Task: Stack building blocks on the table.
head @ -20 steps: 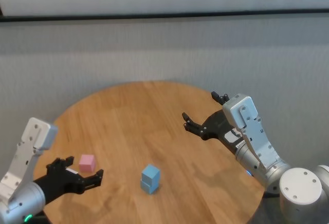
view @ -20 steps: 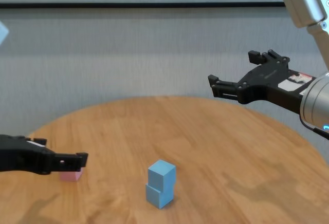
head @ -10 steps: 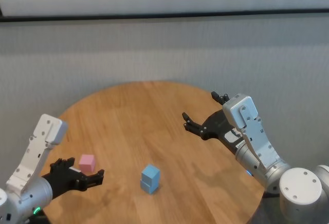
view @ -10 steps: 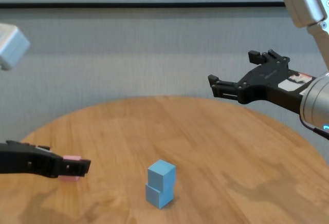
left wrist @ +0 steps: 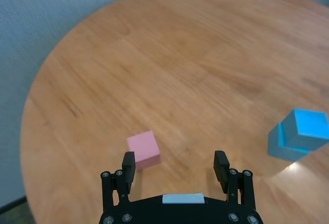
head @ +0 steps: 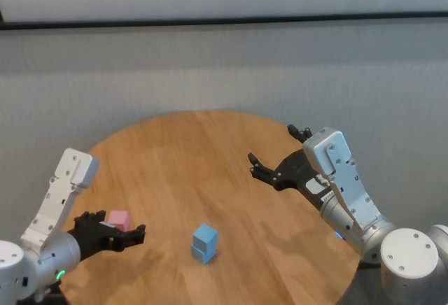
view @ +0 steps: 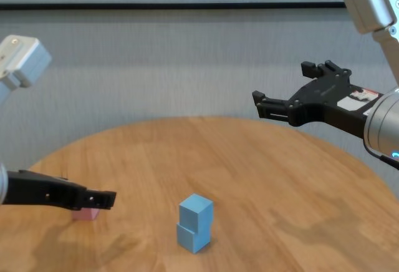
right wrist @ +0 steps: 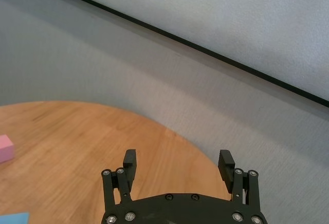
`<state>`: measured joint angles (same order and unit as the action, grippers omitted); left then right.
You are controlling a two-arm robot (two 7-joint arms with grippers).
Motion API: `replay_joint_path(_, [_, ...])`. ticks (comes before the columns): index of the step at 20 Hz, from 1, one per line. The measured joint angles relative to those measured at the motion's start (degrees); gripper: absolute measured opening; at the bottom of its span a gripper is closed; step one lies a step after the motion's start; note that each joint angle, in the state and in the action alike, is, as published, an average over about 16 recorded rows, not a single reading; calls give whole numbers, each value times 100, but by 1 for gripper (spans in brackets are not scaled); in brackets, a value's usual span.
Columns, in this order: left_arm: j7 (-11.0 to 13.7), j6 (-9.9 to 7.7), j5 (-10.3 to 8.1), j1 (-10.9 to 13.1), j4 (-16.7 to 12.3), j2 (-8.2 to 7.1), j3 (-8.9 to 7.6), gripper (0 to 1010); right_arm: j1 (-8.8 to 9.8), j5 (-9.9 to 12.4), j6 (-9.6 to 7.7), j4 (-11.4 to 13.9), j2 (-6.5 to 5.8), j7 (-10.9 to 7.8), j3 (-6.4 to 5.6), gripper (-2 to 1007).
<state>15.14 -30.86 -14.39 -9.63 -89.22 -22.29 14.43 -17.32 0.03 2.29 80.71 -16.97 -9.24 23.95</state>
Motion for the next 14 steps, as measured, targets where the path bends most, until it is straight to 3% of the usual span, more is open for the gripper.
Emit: replay_joint_path(14, [-77, 121, 295, -219, 484, 210, -11, 1003, 0, 0, 0, 0, 0, 0, 0, 1004])
